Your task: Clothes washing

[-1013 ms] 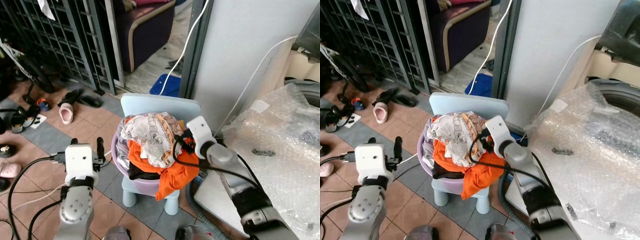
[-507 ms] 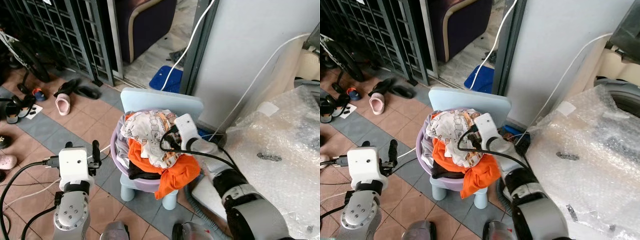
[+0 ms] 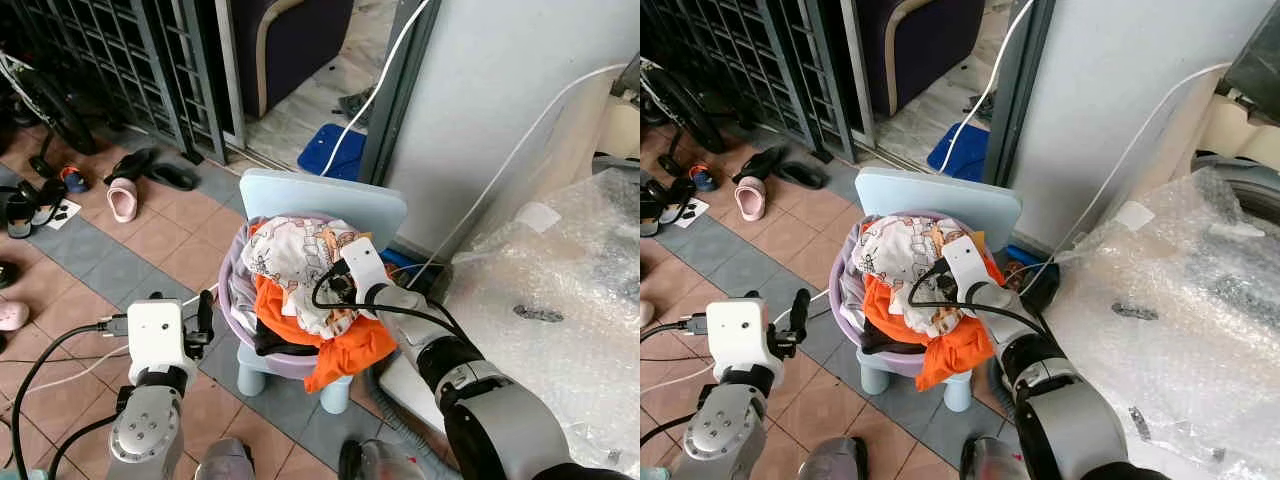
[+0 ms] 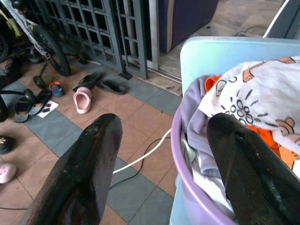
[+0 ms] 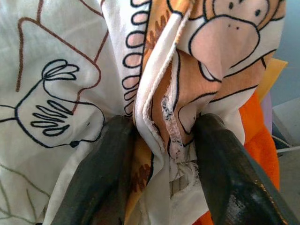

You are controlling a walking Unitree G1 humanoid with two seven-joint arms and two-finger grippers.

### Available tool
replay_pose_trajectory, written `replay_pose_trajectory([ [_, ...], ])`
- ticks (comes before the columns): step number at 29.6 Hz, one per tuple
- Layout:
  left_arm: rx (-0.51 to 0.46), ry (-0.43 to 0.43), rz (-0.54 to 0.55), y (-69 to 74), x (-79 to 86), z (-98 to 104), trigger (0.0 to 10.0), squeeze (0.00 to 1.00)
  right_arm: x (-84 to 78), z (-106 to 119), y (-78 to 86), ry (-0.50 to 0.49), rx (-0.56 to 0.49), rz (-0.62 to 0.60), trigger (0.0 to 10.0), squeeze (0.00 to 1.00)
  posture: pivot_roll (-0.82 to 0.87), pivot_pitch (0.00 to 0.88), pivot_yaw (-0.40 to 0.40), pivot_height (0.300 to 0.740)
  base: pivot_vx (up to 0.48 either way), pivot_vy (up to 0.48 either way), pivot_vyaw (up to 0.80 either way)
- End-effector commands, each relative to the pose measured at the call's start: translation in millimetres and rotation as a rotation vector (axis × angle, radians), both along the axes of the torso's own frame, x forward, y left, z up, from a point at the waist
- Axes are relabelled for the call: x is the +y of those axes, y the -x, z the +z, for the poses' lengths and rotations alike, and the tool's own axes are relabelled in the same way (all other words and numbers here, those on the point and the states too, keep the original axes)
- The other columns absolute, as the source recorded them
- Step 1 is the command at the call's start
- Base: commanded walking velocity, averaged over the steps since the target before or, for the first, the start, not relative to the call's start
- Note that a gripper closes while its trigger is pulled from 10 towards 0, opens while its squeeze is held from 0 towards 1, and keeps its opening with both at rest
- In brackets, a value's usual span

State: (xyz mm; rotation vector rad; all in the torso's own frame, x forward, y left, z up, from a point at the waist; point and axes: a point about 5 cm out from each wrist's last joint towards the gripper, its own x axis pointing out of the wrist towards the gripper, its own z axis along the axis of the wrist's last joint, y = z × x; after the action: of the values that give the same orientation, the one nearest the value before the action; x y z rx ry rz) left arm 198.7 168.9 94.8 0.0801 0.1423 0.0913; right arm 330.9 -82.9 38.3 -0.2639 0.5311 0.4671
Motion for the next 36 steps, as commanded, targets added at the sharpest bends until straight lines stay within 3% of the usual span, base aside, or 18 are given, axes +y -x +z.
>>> replay_pose_trajectory([
  [1, 0.023, 0.002, 0.007, 0.6, -1.1, -4, 10.0, 0.00, -3.3, -10, 6.5, 0.020, 0.051, 0.003, 0.0, 0.00, 0.14, 0.152, -0.080, 0.740, 0.000, 0.000, 0.00],
  [17, 0.028, 0.006, 0.017, -6.1, -1.6, -8, 10.0, 0.00, 4.9, -6, 4.3, -0.002, 0.045, 0.051, 0.0, 0.00, 0.13, 0.128, -0.098, 0.740, 0.000, 0.000, 0.00],
  [21, 0.023, 0.000, 0.006, -10.7, -2.0, -8, 10.0, 0.00, 9.0, 1, 0.0, -0.047, 0.011, 0.050, 0.0, 0.00, 0.12, 0.103, -0.080, 0.740, 0.000, 0.000, 0.00],
  [30, 0.020, -0.004, -0.042, -23.1, -7.7, -12, 10.0, 0.00, 7.3, 25, -9.7, -0.201, -0.147, 0.022, 0.0, 0.00, 0.08, 0.036, -0.040, 0.740, 0.000, 0.000, 0.00],
  [32, 0.025, -0.009, -0.081, -27.3, -11.8, -16, 10.0, 0.00, 0.9, 34, -8.5, -0.280, -0.214, -0.012, 0.0, 0.00, 0.06, 0.007, -0.021, 0.740, 0.000, 0.000, 0.00],
  [36, 0.017, -0.004, -0.107, -35.1, -15.2, -16, 10.0, 0.00, -5.0, 42, -0.4, -0.321, -0.293, -0.022, 0.0, 0.00, 0.03, 0.000, 0.015, 0.740, 0.000, 0.000, 0.00],
])
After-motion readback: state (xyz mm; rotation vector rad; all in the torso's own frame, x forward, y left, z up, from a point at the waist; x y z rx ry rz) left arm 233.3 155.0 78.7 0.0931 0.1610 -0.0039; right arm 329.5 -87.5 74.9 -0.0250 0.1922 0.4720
